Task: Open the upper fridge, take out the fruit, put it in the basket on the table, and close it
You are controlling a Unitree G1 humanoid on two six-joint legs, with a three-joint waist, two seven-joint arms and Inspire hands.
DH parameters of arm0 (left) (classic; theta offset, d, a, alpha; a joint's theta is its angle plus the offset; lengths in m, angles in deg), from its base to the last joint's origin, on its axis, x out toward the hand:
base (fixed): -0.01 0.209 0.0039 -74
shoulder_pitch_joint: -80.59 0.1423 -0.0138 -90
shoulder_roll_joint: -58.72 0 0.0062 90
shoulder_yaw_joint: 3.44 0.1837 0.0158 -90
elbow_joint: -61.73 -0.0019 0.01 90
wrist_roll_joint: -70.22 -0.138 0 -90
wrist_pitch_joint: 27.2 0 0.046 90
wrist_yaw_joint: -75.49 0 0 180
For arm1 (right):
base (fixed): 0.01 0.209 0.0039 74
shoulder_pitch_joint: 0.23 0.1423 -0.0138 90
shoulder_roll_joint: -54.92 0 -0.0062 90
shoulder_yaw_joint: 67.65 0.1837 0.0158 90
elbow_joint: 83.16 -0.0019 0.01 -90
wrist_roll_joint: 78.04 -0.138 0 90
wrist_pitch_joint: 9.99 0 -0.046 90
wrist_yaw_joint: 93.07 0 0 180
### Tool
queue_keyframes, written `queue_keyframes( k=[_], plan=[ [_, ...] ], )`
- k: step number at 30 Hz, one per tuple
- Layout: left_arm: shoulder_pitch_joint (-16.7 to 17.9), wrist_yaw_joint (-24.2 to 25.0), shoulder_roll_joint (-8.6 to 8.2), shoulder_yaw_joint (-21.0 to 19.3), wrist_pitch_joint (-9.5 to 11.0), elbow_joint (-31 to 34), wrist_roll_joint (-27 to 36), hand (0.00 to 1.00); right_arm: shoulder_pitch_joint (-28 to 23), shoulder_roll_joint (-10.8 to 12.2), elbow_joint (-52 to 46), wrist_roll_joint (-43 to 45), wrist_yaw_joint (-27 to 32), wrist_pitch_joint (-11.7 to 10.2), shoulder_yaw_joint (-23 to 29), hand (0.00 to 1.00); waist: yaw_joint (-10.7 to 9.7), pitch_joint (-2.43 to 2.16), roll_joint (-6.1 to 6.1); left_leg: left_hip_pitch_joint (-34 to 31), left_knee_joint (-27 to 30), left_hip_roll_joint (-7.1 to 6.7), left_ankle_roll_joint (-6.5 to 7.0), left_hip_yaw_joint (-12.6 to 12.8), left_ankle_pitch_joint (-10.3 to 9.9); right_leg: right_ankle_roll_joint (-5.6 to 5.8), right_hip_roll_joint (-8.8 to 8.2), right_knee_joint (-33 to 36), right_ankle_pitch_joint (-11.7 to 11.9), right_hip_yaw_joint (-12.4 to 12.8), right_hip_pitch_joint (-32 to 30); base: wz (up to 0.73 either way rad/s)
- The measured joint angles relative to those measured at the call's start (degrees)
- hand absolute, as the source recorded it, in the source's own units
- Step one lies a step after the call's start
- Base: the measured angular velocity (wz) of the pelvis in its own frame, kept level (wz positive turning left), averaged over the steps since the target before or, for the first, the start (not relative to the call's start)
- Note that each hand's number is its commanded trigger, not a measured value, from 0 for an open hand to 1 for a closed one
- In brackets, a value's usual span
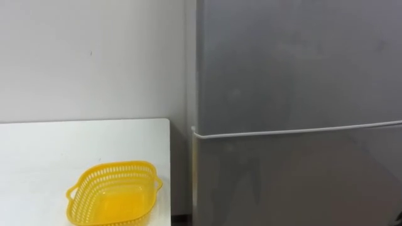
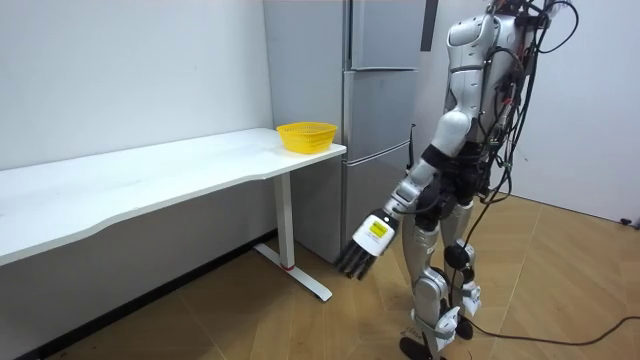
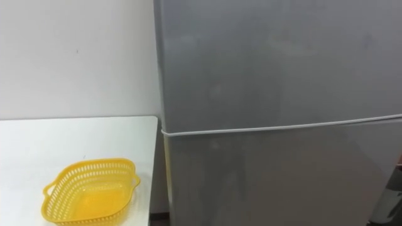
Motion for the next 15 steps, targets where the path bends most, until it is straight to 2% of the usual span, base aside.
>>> queue_keyframes(
  k=[2,7,9,11,13,15],
  plan=[
    [-0.1,-2.78,0.14,0.07,2.11,4.33,0.2,0.0,-0.05,0.0,-0.64,1.83,0.05,-0.11,0.41,0.0,-0.05,-0.06,0.04,-0.26,0.02,-0.05,0.01,0.0,0.0,0.0,-0.04,0.03,0.0,0.06,-0.33,0.0],
    [-0.57,-8.57,0.15,0.59,4.95,14.22,0.33,0.0,-0.74,-0.01,-2.2,2.13,0.64,-0.21,0.44,0.0,0.09,-0.33,0.23,-0.15,0.11,-0.04,0.01,-0.04,0.02,0.0,-0.02,0.03,0.0,-0.07,-0.36,0.0],
    [-0.68,-12.18,0.16,0.58,7.63,18.29,0.13,0.0,-0.73,-0.01,-2.19,2.12,0.66,-0.35,0.51,0.0,0.04,-0.46,0.4,-0.09,0.07,-0.05,0.02,-0.05,0.02,0.01,-0.05,0.03,0.0,-0.44,-0.35,0.0],
    [-0.86,-14.35,0.16,0.62,9.07,20.39,-0.22,0.0,-0.83,-0.01,-2.2,2.12,0.66,-0.72,0.52,0.0,-0.01,-0.54,0.5,-0.05,0.03,-0.05,0.02,-0.05,0.02,0.01,-0.04,0.03,0.0,-0.39,-0.36,0.0],
    [-0.87,-16.24,-0.06,0.66,9.13,24.02,-0.2,0.0,-0.91,-0.01,-2.17,2.02,0.64,-0.72,0.53,0.0,0.0,-0.58,0.44,-0.04,0.09,-0.04,0.02,-0.09,0.02,0.01,-0.03,0.04,0.0,-0.22,-0.35,0.0],
    [-1.01,-18.63,-0.06,0.75,10.19,28.4,-0.2,0.0,-0.59,-0.01,-2.12,2.61,0.62,-0.73,0.53,0.0,-0.12,-0.59,0.48,0.1,0.12,-0.05,0.02,-0.1,0.02,0.01,-0.02,0.04,0.0,-0.02,-0.27,0.0]
  ],
)
